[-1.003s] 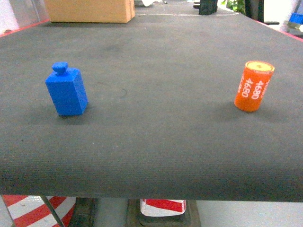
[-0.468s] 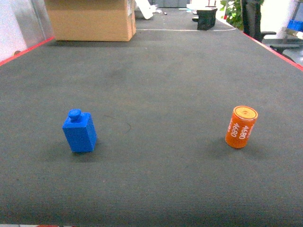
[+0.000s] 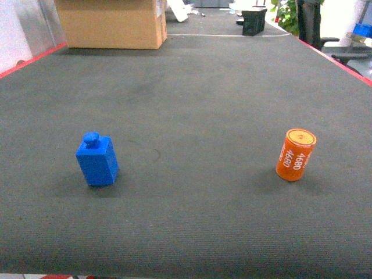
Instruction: Sort blue parts and orange caps into right shelf containers
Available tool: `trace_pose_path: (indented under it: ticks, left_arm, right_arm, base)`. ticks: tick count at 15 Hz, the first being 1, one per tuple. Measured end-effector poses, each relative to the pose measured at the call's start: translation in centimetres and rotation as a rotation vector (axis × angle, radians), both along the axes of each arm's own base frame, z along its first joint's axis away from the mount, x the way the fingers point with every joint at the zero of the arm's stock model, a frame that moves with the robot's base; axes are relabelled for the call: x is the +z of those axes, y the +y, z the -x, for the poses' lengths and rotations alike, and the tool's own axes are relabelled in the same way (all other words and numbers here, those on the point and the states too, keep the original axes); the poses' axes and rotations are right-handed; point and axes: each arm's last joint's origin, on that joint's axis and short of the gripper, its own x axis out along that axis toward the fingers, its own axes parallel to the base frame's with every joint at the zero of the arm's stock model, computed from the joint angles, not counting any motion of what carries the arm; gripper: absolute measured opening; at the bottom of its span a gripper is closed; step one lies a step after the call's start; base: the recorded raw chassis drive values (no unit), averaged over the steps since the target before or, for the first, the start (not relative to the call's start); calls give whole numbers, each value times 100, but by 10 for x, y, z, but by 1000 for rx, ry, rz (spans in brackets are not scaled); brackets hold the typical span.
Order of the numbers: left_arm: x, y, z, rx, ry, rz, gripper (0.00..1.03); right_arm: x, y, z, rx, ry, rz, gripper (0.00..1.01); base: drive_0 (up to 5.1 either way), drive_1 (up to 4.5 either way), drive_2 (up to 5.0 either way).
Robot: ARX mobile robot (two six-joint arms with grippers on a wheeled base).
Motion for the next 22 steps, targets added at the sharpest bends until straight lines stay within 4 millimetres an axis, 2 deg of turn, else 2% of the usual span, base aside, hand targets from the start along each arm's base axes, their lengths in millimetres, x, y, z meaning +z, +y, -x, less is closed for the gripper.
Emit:
trace_pose_path:
  ticks: [22]
  left_arm:
    - [0, 0, 0, 0, 0, 0, 98]
  right_arm:
    - [0, 0, 0, 0, 0, 0, 98]
  base:
    - [0, 0, 0]
